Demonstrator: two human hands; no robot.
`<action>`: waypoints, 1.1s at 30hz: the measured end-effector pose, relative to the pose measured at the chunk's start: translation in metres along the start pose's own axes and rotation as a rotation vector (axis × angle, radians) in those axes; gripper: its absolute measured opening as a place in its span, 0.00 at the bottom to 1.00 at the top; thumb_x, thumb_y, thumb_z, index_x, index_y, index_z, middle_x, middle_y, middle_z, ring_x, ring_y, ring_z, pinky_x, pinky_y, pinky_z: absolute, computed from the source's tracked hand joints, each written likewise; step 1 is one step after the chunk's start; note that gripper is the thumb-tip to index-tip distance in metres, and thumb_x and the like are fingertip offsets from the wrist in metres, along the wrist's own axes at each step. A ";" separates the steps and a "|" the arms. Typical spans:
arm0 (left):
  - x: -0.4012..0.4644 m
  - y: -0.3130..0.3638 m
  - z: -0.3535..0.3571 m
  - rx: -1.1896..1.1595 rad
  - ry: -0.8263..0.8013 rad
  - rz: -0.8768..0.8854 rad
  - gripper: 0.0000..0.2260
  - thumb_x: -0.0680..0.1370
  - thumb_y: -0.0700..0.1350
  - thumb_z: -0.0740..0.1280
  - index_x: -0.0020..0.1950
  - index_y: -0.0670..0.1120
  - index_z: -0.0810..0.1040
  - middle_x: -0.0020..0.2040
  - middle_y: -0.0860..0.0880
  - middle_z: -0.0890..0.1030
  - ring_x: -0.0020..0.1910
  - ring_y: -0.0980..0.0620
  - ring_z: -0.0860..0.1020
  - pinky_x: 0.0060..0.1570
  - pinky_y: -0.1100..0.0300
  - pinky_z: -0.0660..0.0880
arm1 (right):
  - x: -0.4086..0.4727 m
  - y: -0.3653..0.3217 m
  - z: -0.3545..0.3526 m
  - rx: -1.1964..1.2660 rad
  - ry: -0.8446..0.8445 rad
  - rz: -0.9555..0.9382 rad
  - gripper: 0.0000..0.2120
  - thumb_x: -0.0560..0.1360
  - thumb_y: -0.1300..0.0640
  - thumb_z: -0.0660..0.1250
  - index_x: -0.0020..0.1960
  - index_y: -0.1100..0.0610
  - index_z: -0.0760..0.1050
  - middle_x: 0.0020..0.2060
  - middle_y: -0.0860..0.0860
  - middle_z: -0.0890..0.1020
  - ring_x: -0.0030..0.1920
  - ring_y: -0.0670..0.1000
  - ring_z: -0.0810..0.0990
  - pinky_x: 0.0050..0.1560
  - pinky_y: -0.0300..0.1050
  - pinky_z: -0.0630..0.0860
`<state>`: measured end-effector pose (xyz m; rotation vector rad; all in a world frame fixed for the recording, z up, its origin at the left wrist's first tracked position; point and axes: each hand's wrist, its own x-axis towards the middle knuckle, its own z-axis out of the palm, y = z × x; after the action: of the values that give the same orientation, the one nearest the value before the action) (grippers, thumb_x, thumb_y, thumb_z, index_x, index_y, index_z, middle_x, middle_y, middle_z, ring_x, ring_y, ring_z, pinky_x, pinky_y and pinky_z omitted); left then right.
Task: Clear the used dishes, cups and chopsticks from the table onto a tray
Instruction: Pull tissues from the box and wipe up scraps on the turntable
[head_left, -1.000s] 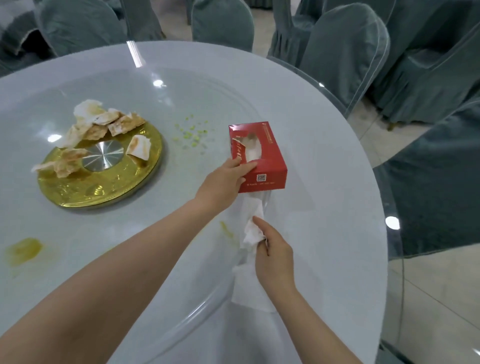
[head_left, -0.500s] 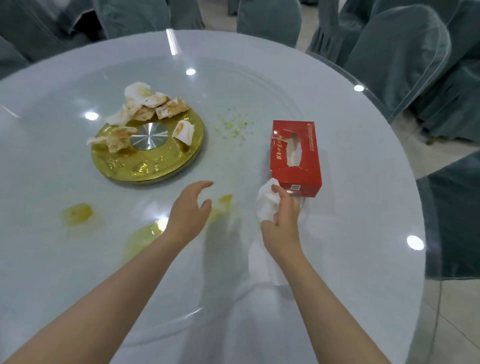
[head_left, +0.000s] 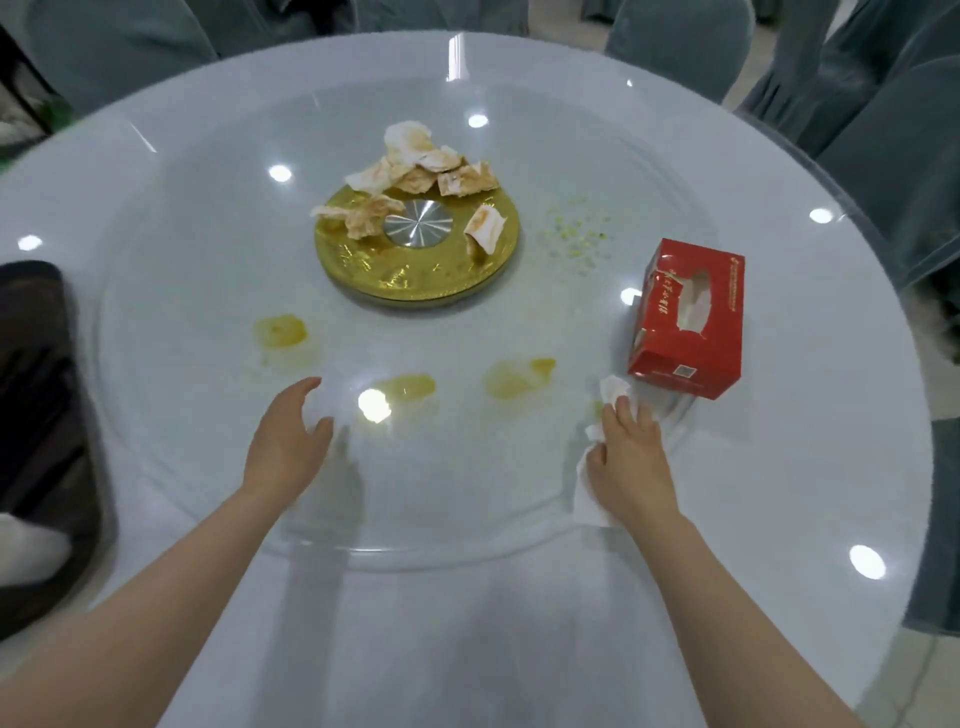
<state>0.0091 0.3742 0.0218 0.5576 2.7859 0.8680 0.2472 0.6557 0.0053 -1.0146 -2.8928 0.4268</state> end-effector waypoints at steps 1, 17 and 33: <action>-0.004 -0.013 -0.004 0.005 0.022 -0.023 0.24 0.77 0.38 0.66 0.73 0.42 0.67 0.72 0.44 0.70 0.70 0.44 0.67 0.67 0.54 0.63 | -0.005 -0.003 0.003 -0.016 -0.067 0.031 0.29 0.71 0.63 0.58 0.72 0.67 0.61 0.72 0.64 0.62 0.73 0.66 0.55 0.71 0.57 0.54; 0.004 -0.084 -0.016 0.366 -0.181 -0.159 0.30 0.80 0.43 0.57 0.79 0.39 0.48 0.79 0.39 0.45 0.78 0.42 0.45 0.74 0.46 0.45 | -0.026 -0.021 0.010 0.131 0.056 -0.109 0.21 0.75 0.71 0.62 0.65 0.57 0.76 0.66 0.55 0.75 0.69 0.56 0.71 0.64 0.43 0.67; 0.012 -0.101 -0.017 0.421 -0.261 -0.205 0.31 0.81 0.48 0.53 0.79 0.43 0.40 0.79 0.43 0.38 0.78 0.46 0.39 0.74 0.48 0.39 | -0.015 -0.070 0.036 0.163 0.287 -0.139 0.17 0.62 0.74 0.75 0.51 0.67 0.82 0.50 0.61 0.83 0.44 0.67 0.79 0.52 0.44 0.71</action>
<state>-0.0370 0.2936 -0.0235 0.3956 2.7197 0.1509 0.2120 0.5857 -0.0094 -0.7739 -2.6042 0.4578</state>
